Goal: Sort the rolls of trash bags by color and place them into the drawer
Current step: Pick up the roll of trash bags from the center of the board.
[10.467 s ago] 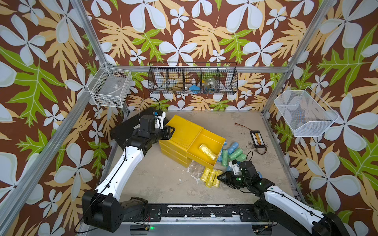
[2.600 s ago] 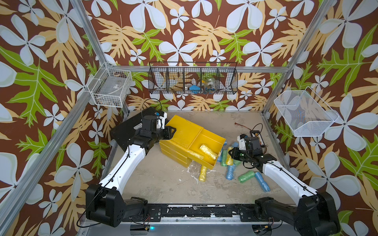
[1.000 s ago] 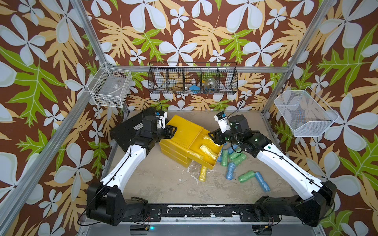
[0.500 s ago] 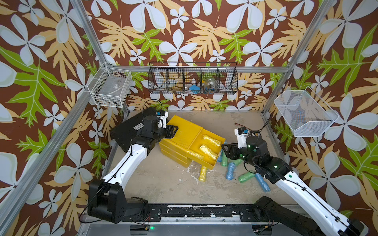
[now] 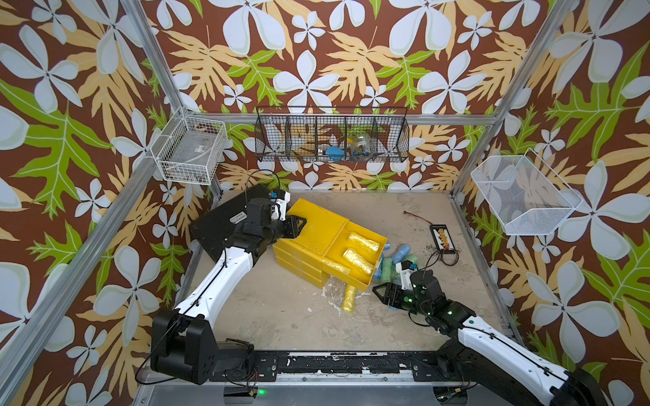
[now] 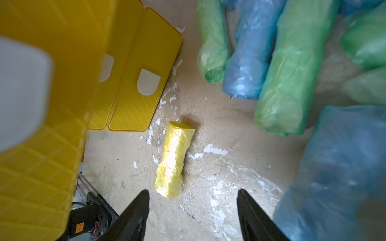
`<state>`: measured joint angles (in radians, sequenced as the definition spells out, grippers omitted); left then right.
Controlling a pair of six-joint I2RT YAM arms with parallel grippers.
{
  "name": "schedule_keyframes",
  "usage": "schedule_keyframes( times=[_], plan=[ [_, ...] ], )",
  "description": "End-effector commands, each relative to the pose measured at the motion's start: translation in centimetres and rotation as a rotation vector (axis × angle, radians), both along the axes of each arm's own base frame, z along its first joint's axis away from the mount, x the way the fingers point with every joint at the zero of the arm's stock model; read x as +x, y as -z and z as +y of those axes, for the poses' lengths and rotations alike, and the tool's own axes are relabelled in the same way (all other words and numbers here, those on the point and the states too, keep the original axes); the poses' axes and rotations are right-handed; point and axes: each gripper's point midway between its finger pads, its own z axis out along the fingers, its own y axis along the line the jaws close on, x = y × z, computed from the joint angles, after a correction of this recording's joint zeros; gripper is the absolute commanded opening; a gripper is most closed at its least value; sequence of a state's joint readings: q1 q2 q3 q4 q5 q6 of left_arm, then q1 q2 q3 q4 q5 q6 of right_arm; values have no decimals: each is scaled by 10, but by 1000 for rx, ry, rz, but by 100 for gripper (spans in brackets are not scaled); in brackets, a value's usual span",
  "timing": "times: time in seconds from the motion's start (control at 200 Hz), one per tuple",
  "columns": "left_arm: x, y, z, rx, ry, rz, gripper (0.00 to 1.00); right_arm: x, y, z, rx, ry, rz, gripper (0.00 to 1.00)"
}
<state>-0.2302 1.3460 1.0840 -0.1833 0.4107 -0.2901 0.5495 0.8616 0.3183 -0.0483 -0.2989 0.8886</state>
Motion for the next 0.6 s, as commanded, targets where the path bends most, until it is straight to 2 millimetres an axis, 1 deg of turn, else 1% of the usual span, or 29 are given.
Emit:
schedule_keyframes(
  times=[0.0, 0.175, 0.445, 0.595],
  plan=[
    [-8, 21, 6, 38, -13, 92, 36, 9, -18, 22, 139, -33, -30, 69],
    [-5, 23, 5, 28, -17, 102, 36, 11, -10, 39, 173, -89, 14, 71],
    [-7, 23, 5, 30, -17, 99, 36, 15, 3, 52, 209, -108, 61, 72],
    [-6, 24, 5, 30, -15, 101, 36, 17, 6, 58, 253, -108, 90, 68]
  ],
)
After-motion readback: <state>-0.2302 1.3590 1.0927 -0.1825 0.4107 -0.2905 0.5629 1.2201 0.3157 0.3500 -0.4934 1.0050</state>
